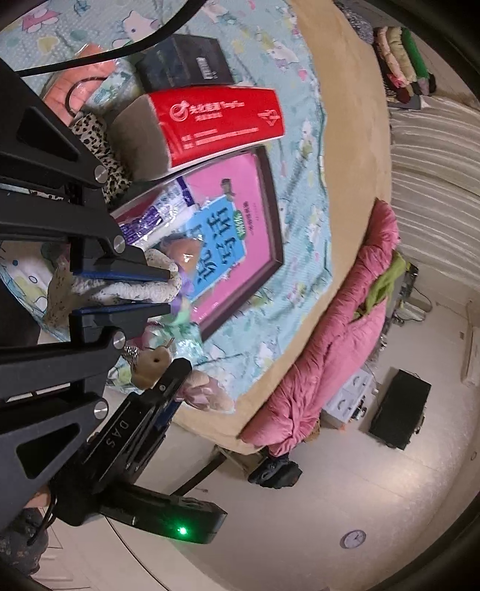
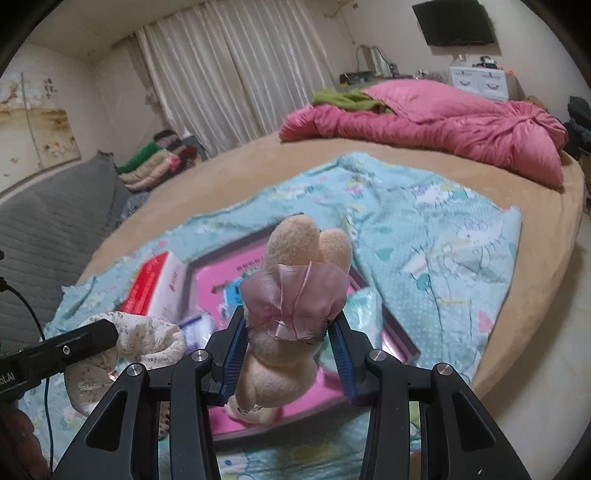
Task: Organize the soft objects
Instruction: 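Lower the bunny into the box with the right gripper while the left gripper lowers the scrunchie, then open both grippers and withdraw them toward the remaining soft items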
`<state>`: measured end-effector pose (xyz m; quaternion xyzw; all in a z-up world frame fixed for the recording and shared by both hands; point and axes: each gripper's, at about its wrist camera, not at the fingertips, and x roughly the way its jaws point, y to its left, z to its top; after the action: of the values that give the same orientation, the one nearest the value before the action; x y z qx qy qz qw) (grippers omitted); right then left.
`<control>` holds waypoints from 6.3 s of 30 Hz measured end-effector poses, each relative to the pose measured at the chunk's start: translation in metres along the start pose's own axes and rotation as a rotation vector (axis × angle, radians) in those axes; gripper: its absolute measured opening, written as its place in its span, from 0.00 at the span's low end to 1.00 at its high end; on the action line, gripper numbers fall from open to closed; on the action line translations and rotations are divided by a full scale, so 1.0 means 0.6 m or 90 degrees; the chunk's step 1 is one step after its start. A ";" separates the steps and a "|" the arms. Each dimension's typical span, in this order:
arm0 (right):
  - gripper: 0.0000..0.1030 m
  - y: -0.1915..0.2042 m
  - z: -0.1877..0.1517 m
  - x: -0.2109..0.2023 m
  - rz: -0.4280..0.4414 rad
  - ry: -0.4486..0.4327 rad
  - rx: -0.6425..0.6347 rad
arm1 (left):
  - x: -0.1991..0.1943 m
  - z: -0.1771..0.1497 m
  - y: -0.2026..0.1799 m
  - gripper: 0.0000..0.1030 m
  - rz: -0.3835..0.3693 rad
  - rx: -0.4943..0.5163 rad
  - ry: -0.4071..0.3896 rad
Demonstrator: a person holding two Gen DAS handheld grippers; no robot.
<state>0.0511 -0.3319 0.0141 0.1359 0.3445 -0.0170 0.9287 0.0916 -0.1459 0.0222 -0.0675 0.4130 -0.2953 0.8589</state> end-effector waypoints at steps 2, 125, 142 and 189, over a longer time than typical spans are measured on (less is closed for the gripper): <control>0.43 -0.004 -0.003 0.008 -0.009 0.014 -0.004 | 0.010 -0.004 0.005 0.10 0.004 -0.003 0.008; 0.75 0.001 -0.012 0.030 -0.016 -0.003 -0.012 | 0.060 -0.025 0.023 0.66 0.091 0.007 0.012; 0.76 0.043 0.003 -0.009 0.008 -0.038 -0.035 | -0.055 0.000 0.081 0.70 0.155 -0.027 -0.033; 0.76 0.351 -0.138 0.011 0.244 0.146 -0.323 | -0.168 -0.075 0.272 0.71 0.287 -0.157 -0.003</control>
<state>0.0299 -0.1068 0.0003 -0.0361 0.4083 0.2599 0.8743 0.0828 0.0499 0.0013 -0.0789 0.4486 -0.0437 0.8892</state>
